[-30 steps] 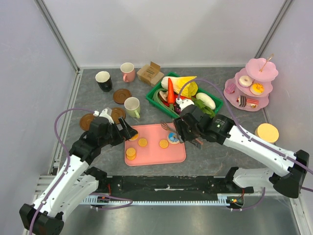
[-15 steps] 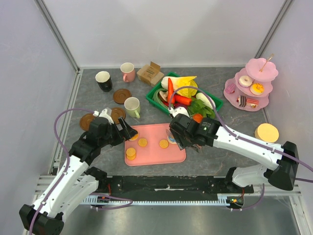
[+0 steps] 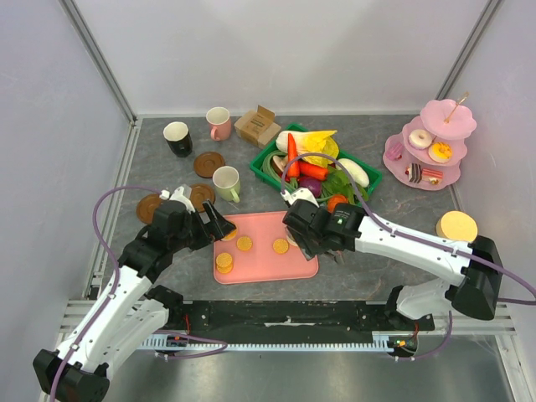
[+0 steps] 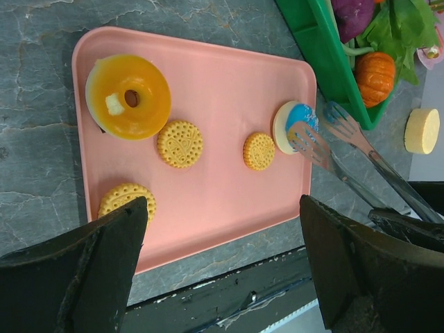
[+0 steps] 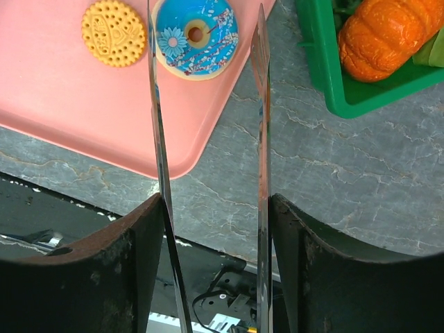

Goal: Serve the afternoon tea

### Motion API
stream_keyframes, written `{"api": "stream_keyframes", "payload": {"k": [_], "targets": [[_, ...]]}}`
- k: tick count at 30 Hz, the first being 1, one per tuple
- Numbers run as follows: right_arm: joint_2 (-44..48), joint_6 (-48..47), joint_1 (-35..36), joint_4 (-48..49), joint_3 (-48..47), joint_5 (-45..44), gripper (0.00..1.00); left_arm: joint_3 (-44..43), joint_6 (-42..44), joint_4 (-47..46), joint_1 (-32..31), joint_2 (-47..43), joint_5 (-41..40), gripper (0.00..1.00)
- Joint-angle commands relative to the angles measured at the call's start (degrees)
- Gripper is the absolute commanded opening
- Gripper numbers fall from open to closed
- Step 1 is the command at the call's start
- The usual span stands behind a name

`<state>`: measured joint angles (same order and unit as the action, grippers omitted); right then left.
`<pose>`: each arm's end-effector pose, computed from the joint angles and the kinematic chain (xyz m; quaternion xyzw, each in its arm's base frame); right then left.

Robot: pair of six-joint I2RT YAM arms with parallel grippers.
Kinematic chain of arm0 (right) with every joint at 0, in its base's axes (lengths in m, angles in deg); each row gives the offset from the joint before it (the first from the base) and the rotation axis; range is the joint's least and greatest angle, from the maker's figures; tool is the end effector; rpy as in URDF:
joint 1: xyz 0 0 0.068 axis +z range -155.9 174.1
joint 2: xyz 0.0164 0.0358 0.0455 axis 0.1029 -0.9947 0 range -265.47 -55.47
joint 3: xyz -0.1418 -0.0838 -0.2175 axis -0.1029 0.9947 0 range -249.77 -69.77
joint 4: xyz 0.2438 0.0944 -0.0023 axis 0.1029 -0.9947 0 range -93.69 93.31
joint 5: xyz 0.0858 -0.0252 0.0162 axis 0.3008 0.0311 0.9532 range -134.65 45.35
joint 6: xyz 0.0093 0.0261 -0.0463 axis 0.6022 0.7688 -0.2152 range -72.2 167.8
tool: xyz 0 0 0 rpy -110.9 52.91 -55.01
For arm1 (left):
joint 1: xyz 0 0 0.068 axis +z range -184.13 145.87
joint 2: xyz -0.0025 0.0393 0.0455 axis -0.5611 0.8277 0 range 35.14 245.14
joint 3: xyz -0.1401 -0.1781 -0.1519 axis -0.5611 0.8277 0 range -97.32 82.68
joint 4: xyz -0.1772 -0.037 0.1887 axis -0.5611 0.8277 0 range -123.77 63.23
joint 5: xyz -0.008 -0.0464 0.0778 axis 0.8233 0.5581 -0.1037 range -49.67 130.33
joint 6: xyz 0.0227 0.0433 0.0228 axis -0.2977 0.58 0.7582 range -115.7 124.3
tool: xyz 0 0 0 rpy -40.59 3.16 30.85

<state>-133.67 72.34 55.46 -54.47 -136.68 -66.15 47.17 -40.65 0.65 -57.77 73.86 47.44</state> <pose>0.1342 0.2187 0.2828 -0.2730 0.9273 -0.0126 0.2557 0.1345 -0.0636 0.2581 -0.1387 0.8853 -0.2941 0.3325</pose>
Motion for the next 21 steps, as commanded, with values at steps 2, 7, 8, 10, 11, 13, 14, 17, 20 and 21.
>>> {"api": "stream_keyframes", "payload": {"k": [2, 7, 8, 10, 11, 13, 14, 17, 20, 21], "targets": [[-1.35, -0.63, 0.33, 0.65, -2.08, -1.53, 0.67, 0.17, -0.31, 0.13, -0.09, -0.49, 0.36, 0.96], [-2.40, -0.72, 0.25, 0.91, -2.17, -1.36, 0.66, 0.35, -0.31, 0.13, -0.09, -0.66, 0.36, 0.96], [-2.49, -0.63, 0.25, 1.09, -2.17, -1.27, 0.66, 0.44, -0.31, 0.13, -0.18, -0.66, 0.27, 0.96], [-2.49, -0.72, 0.25, 1.26, -2.34, -1.27, 0.63, 0.35, -0.40, 0.13, -0.09, -0.49, 0.27, 0.96], [-2.49, -0.72, 0.25, 1.27, -2.34, -1.18, 0.62, 0.35, -0.32, 0.13, -0.09, -0.40, 0.27, 0.96], [-2.75, -0.98, 0.25, 1.09, -2.34, 0.13, 0.63, 0.35, -0.31, 0.13, -0.18, -0.40, 0.18, 0.96], [-2.93, -0.98, 0.25, 1.00, -2.43, 0.57, 0.63, 0.52, -0.31, 0.13, -0.18, -0.40, 0.27, 0.96], [-3.37, -0.98, 0.33, 0.65, -2.43, 0.75, 0.64, 0.53, -0.31, 0.13, -0.18, -0.49, 0.27, 0.96], [-3.90, -1.16, 0.25, 0.56, -2.34, 1.37, 0.64, 0.61, -0.31, 0.04, -0.18, -0.57, 0.27, 0.96], [-4.07, -1.16, 0.25, 0.48, -2.43, 1.28, 0.64, 0.61, -0.31, 0.13, -0.09, -0.49, 0.27, 0.96]]}}
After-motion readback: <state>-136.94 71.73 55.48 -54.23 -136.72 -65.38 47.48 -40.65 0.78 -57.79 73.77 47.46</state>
